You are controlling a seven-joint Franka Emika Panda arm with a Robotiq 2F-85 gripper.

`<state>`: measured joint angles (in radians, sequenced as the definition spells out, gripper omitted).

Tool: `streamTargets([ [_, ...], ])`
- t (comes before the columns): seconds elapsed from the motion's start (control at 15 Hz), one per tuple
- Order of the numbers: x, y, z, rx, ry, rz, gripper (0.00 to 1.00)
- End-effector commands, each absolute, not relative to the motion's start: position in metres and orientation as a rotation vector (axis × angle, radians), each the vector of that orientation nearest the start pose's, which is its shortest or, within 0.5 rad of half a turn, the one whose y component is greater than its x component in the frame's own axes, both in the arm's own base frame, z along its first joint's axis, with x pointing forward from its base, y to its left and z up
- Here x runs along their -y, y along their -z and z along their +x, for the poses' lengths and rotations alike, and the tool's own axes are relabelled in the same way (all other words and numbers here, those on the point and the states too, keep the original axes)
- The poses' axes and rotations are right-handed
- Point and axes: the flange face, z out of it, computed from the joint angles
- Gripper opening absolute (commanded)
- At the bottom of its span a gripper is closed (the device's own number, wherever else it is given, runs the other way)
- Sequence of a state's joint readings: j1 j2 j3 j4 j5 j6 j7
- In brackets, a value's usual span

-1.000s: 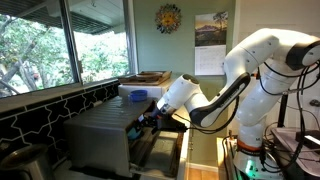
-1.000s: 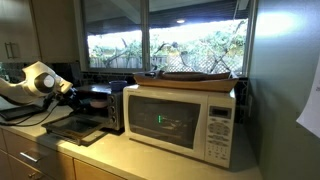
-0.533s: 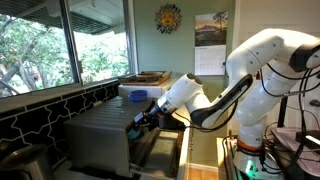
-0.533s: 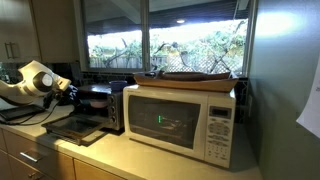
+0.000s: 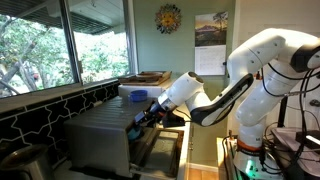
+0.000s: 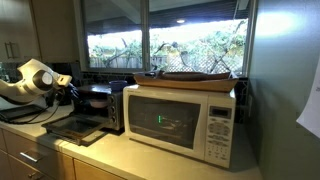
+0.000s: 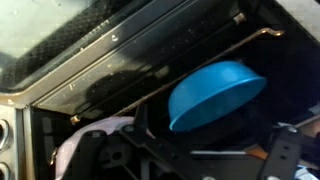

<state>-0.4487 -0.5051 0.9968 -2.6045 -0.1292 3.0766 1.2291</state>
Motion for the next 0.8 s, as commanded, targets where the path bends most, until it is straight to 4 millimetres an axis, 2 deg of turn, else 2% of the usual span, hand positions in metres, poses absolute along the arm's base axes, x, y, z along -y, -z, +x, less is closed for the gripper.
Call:
streamTargets([
  [0.0, -0.257, -0.449, 0.371, -0.426, 1.202, -2.643, 1.0],
  [0.27, -0.249, -0.461, 0.354, -0.246, 1.147, -2.729, 1.0],
  [0.73, -0.222, -0.499, 0.314, 0.025, 1.005, -2.915, 1.0],
])
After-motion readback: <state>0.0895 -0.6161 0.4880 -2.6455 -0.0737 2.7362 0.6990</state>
